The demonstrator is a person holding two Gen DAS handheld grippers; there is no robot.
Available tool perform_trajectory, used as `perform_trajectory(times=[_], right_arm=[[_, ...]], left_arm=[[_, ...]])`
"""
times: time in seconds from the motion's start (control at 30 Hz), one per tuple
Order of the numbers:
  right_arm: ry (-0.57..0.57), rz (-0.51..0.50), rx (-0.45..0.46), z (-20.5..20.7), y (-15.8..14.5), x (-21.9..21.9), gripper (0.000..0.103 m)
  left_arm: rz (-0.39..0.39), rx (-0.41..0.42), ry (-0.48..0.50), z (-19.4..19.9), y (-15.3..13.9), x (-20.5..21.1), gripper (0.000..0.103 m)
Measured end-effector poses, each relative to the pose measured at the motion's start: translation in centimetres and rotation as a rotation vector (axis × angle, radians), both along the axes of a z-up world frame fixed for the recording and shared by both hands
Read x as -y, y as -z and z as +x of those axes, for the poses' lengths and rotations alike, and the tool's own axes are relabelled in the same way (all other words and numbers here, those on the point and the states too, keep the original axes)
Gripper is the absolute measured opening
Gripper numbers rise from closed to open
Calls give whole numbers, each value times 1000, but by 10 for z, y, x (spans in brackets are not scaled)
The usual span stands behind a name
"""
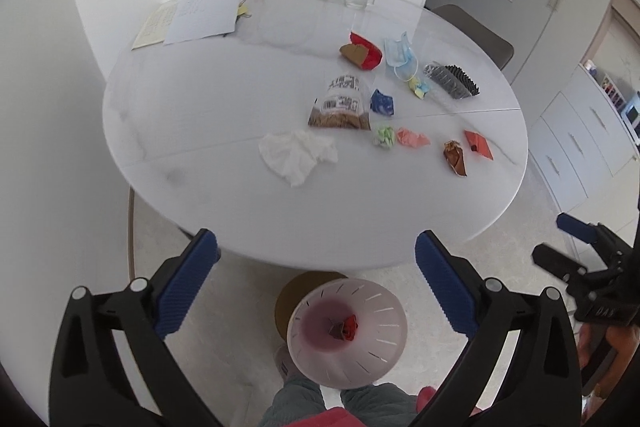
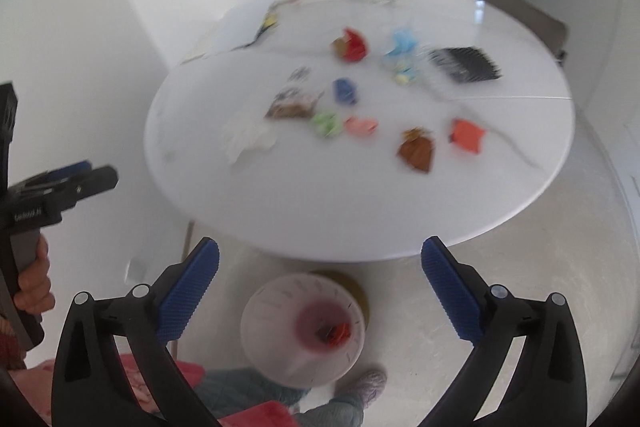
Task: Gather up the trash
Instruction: 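Drop the grey card and red paper into the pink bin with both tools, then grasp the white tissue with the left tool while the right tool grasps the brown foil wrapper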
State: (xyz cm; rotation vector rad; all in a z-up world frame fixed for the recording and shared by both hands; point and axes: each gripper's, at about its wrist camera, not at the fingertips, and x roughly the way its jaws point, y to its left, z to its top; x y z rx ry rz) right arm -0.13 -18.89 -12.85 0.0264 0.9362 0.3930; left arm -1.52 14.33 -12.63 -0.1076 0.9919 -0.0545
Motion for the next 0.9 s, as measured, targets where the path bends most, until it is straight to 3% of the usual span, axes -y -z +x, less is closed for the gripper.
perform_trajectory(times=[0.37, 0.6, 0.9], right_arm=[[198, -31, 8, 20, 1, 10, 100], [222, -29, -27, 41, 11, 21, 100], [142, -59, -48, 101, 45, 29, 100]], left_arm=[[41, 49, 98, 58, 35, -7, 95], [31, 16, 30, 121, 81, -2, 95], [78, -75, -87, 171, 134, 7, 89]])
